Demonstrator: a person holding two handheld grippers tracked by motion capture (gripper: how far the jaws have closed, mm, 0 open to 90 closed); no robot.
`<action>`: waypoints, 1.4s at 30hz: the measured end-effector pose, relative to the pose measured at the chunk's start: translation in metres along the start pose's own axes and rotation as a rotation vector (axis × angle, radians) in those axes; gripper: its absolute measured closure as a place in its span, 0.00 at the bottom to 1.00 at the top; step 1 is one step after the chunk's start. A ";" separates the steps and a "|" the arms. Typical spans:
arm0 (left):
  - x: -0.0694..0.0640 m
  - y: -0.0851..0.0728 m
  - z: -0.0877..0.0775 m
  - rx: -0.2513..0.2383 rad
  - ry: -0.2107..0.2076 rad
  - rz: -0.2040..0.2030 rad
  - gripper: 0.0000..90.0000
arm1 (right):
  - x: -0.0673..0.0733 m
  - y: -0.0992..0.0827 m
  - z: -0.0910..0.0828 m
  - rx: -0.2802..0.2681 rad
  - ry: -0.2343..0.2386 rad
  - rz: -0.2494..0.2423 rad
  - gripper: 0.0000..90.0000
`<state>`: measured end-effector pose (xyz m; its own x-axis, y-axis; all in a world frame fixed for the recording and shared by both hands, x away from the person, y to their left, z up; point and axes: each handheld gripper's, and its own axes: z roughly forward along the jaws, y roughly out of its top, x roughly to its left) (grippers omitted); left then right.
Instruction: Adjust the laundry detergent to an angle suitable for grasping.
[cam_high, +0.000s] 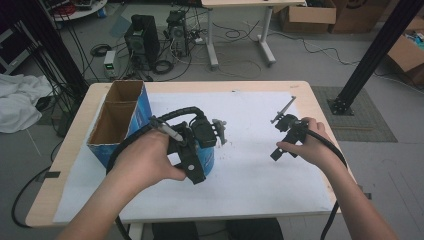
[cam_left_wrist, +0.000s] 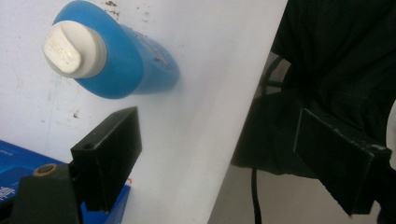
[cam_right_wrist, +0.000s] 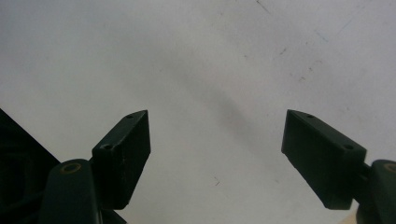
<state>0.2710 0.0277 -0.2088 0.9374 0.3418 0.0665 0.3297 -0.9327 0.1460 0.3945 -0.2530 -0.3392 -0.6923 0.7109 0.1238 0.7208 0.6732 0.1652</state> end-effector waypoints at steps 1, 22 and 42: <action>0.000 0.000 0.000 -0.001 0.002 0.003 0.17 | 0.000 0.000 0.000 0.000 -0.001 -0.001 0.26; -0.002 0.002 -0.003 -0.002 0.011 0.008 0.17 | 0.000 -0.003 -0.002 -0.009 -0.001 -0.005 0.26; -0.003 0.001 -0.006 -0.003 0.032 0.006 0.17 | 0.002 -0.008 -0.007 -0.030 -0.015 -0.009 0.26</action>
<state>0.2674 0.0263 -0.2031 0.9355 0.3394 0.0986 0.3234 -0.9345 0.1488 0.3871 -0.2586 -0.3338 -0.6982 0.7079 0.1071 0.7128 0.6734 0.1958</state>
